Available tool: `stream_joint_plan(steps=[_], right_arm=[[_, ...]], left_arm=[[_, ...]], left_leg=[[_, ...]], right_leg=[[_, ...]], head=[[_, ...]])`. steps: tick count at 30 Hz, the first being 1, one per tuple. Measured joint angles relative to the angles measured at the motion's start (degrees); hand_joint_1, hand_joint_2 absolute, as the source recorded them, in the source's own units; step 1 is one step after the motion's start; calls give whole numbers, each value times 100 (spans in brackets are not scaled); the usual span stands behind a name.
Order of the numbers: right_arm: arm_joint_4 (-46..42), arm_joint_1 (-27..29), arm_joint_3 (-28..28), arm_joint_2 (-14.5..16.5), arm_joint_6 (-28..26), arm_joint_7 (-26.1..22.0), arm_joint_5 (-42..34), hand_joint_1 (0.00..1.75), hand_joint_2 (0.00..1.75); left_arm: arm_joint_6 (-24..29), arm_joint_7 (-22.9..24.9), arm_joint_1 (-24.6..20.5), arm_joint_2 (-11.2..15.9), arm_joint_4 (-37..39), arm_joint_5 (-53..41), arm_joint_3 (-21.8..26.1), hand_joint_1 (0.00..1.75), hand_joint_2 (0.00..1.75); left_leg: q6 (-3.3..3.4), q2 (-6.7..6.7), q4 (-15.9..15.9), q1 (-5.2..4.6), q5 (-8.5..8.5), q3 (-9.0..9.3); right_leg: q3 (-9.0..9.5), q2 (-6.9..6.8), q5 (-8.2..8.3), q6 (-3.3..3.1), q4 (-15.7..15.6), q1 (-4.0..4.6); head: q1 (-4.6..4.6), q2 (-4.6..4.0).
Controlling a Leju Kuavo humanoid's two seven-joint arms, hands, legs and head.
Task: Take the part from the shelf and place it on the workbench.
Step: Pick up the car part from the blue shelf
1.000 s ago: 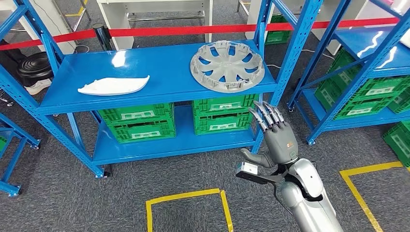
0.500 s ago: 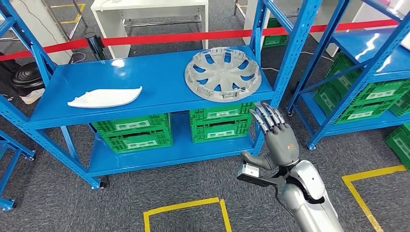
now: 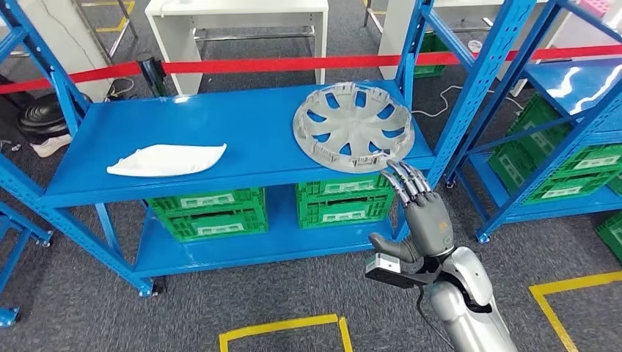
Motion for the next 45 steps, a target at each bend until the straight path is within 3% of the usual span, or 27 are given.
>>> stream_joint_plan(steps=[4,6,8,10,11,12,13,15,16,19,21,23,24,25,26,28,30,32,45], right_arm=[[-13,-46,-50,7,40,-38,-93,0,0],[-31,-69,-63,14,73,-51,-123,0,0],[-34,-68,-64,28,86,-55,-133,0,0],[-33,-51,-64,43,88,-55,-135,0,0],[-32,-47,-64,48,91,-54,-135,0,0],[-32,-46,-64,52,96,-54,-135,0,0],[-32,-44,-64,57,105,-52,-135,0,0],[-31,-31,-64,71,134,-47,-129,0,0],[-32,-21,-63,78,154,-46,-124,0,0],[-37,-18,-59,96,203,-50,-120,0,0],[-28,-55,-56,109,252,-57,-132,0,0],[22,-93,-46,127,319,-56,-139,0,0],[63,-103,-39,135,353,-46,-138,0,0],[112,-114,-31,141,382,-34,-139,0,0],[159,-129,-24,146,409,-21,-148,0,0],[236,-175,-20,150,452,-10,-208,0,0],[290,-213,-19,153,487,-21,-276,0,0],[324,-231,-16,160,502,-31,-304,0,0],[933,-432,-1,168,512,-21,-329,0,0]], left_arm=[[21,-70,-27,2,-4,-22,0,0,0],[50,-74,-45,6,-5,-64,-3,0,0],[68,-71,-36,8,-4,-81,-5,0,0],[82,-67,-10,14,-4,-85,-5,0,0],[89,-65,-1,17,-4,-90,-5,0,0],[95,-64,4,21,-4,-96,-6,0,0],[98,-63,12,25,-3,-102,-7,0,0],[95,-56,24,31,0,-108,-12,0,0],[92,-49,32,33,1,-103,-15,0,0],[128,-93,34,34,-1,-68,-22,0,0],[222,-170,30,34,-4,-51,-22,0,0],[301,-197,35,37,-7,-38,-22,0,0],[319,-196,42,38,-7,-33,-22,0,0],[326,-193,52,40,-7,-29,-22,0,0],[328,-191,62,41,-7,-30,-21,0,0],[328,-184,71,38,-7,-41,-21,0,0],[328,-174,65,33,-5,-56,-22,0,0],[329,-168,63,34,-5,-69,-22,0,0],[421,-58,64,34,-3,-273,-100,0,0]], left_leg=[[-144,7,268,-3,-3,52],[-199,25,811,6,-33,-269],[-244,40,1430,14,-303,-761],[-255,47,1597,16,-542,-1101],[-250,49,1443,16,-492,-1155],[-241,53,1154,16,-274,-1150],[-225,62,800,15,98,-1125],[-165,90,331,4,632,-1075],[-128,98,258,-3,751,-1062],[-26,88,235,8,738,-992],[37,82,184,31,714,-934],[78,78,173,26,663,-894],[87,72,173,22,636,-874],[90,64,173,18,607,-847],[89,53,174,15,580,-812],[73,30,173,11,522,-727],[27,7,175,-5,475,-677],[1,-4,174,-22,445,-667],[-88,0,62,-9,453,-554]], right_leg=[[223,15,-52,-170,-81,-3],[363,5,-130,-240,-103,-16],[473,9,-232,-275,-104,-19],[613,27,-348,-276,-104,-23],[695,34,-407,-267,-104,-26],[781,37,-468,-253,-104,-29],[852,37,-528,-232,-101,-27],[944,46,-651,-172,-83,-11],[962,49,-701,-135,-83,0],[1006,38,-808,-30,-96,6],[840,29,-982,32,244,-7],[370,26,-1239,76,991,-22],[125,26,-1290,87,1313,-27],[-42,26,-1232,88,1459,-29],[-97,26,-1057,80,1384,-30],[78,25,-521,23,698,-19],[298,23,-231,-53,76,17],[375,30,-223,-77,-85,32],[440,42,-258,-146,-95,40]], head=[[0,0],[-14,0],[-26,0],[-25,0],[-27,0],[-26,0],[-27,0],[-28,0],[-28,0],[-25,0],[-19,0],[-16,0],[-16,0],[-16,0],[-16,0],[-16,0],[-19,0],[-23,0],[-23,0]])
